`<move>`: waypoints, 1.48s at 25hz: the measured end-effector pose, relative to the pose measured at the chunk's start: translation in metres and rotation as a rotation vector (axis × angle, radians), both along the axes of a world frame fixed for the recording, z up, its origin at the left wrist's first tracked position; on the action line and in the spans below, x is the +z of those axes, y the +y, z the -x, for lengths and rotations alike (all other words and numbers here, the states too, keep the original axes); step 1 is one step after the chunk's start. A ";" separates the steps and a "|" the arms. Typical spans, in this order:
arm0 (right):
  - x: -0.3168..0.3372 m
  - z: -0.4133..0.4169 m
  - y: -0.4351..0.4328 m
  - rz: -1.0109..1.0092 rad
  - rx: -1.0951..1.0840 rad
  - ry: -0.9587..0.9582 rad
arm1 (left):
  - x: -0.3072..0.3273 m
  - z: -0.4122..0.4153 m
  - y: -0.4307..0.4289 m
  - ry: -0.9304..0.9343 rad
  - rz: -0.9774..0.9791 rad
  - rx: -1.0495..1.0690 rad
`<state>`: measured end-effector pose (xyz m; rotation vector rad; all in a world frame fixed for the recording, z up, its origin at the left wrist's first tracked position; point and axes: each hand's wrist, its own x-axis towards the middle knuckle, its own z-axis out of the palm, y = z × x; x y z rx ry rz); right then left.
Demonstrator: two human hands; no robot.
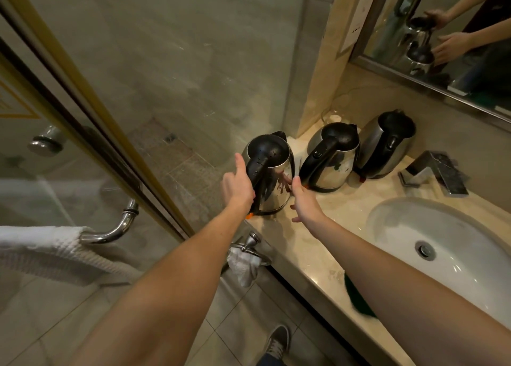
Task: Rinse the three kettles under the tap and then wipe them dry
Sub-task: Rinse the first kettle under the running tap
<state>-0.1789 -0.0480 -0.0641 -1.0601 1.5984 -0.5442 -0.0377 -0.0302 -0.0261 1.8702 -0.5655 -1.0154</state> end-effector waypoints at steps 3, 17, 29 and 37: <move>0.009 0.001 0.016 0.023 0.017 0.039 | 0.007 -0.005 0.012 -0.040 0.022 -0.009; 0.116 0.052 0.165 0.553 0.000 0.449 | 0.076 0.030 0.128 -0.119 0.142 -0.295; 0.128 0.135 0.238 0.525 -0.267 0.389 | 0.091 0.120 0.171 -0.100 0.232 -0.551; 0.135 0.182 0.244 0.499 -0.391 0.369 | 0.093 0.188 0.160 -0.122 0.164 -0.609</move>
